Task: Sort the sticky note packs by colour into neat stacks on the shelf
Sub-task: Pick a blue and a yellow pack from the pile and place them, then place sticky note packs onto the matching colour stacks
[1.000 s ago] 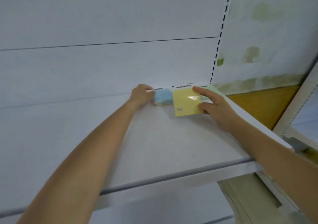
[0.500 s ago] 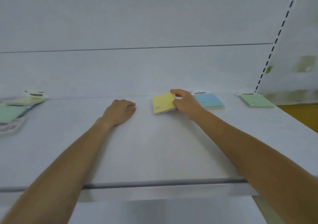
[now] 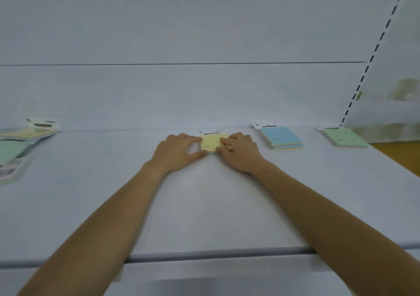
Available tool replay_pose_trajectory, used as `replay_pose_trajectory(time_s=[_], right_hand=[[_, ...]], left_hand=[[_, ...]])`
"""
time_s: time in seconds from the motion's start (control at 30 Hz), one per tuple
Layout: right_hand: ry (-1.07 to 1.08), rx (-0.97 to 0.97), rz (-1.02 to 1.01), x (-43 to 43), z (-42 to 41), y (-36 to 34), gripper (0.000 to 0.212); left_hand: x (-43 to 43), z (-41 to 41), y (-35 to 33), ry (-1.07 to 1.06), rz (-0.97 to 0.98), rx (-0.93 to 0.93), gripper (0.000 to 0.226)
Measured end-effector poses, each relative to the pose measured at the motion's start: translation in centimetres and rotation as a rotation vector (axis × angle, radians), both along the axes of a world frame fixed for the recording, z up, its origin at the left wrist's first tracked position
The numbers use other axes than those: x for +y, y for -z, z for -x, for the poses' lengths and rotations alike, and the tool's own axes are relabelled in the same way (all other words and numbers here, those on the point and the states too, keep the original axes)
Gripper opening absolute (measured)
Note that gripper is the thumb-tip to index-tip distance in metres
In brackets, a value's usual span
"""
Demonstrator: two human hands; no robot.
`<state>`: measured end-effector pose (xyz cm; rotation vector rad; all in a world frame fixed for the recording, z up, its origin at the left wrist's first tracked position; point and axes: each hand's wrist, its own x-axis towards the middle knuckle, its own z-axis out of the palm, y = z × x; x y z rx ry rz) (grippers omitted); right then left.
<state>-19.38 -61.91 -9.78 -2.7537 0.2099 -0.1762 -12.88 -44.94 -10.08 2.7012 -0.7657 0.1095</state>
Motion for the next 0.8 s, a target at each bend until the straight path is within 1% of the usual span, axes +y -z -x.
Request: replay_pose_trajectory(time_s=[0.1,0.2,0.3,0.43,0.5,0.6,0.7,0.8], right_hand=[[-0.020,0.007,0.046,-0.2,-0.1,0.1,0.045],[-0.022,-0.013,0.035,-0.1,-0.1,0.3,0.045],[-0.038,-0.093,0.028,-0.2,-0.1,-0.1,0.049],[-0.196,-0.223,0.180,1.2,-0.1,-1.2,0.046],[-0.291,-0.230,0.228,3.2,-0.1,-1.6,0.045],[-0.402,-0.190,0.270,7.9,-0.1,-2.2,0.046],[-0.471,-0.178,0.245,14.1,-0.4,-2.6,0.046],[-0.533,-0.151,0.205,20.7,-0.7,-2.3,0.046]], left_hand=[[0.1,-0.2,0.2,-0.011,-0.002,-0.006,0.051],[0.2,-0.1,0.2,-0.009,0.010,0.003,0.051],[1.3,0.0,-0.3,-0.056,0.005,-0.023,0.053],[5.0,-0.2,-2.0,-0.146,-0.068,-0.080,0.052],[7.6,-0.2,-3.1,-0.186,-0.103,-0.120,0.051],[12.4,-0.4,-4.9,-0.262,-0.109,-0.159,0.049],[18.0,-0.6,-6.4,-0.321,-0.058,-0.201,0.047],[24.0,-0.8,-6.5,-0.375,0.025,-0.223,0.045]])
